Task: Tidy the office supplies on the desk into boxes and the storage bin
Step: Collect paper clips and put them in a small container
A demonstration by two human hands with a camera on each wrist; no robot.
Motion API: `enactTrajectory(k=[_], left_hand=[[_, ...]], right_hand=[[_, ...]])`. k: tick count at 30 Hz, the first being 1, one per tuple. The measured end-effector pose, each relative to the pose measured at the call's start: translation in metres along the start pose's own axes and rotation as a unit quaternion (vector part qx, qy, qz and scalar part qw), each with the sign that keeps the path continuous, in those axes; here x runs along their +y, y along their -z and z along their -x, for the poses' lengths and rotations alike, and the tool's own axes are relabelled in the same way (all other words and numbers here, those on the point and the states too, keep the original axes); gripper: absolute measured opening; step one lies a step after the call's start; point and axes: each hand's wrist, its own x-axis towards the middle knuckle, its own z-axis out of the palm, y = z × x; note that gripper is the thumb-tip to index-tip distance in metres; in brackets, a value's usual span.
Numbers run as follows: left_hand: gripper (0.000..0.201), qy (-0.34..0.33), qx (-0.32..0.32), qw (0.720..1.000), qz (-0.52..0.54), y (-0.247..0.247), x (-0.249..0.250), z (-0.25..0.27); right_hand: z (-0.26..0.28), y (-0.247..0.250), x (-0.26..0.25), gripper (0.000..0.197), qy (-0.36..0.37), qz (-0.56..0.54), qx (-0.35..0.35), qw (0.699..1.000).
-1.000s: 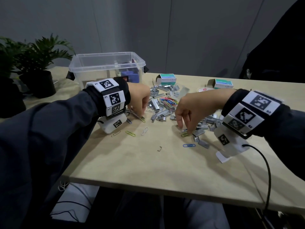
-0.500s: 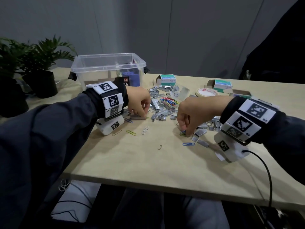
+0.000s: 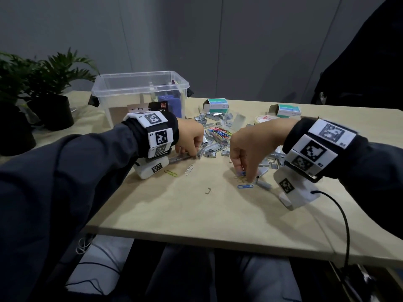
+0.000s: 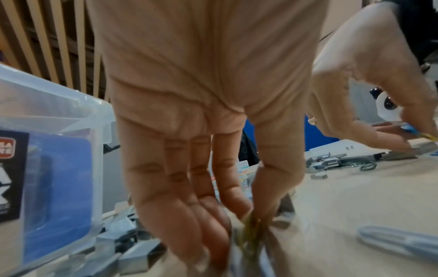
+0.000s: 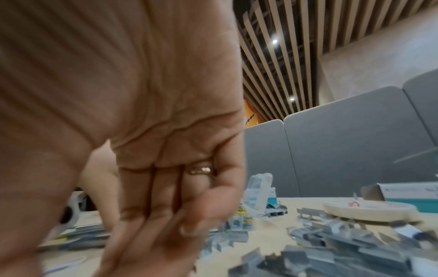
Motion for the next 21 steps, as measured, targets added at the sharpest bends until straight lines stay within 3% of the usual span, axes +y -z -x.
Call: enactTrajectory(k=[5,15,18,21], left_hand=[[0.015,-0.015,0.005,1.000,0.015,0.005,0.000,0.005],[0.016,-0.002,0.157,0.970,0.187,0.031,-0.015,0.007],[0.021,0.001,0.186,0.962,0.199,0.035,-0.017,-0.005],[0.023,-0.002,0.174,0.960,0.219,0.037,-0.014,-0.020]], right_hand=[[-0.004,-0.008,-0.010,0.012,-0.017,0.022,-0.035,0.999],[-0.007,-0.005,-0.009,0.010,0.002,0.019,-0.054,0.998],[-0.011,0.005,0.005,0.011,-0.015,0.015,-0.029,0.999],[-0.013,0.022,0.024,0.006,-0.046,-0.018,0.059,0.997]])
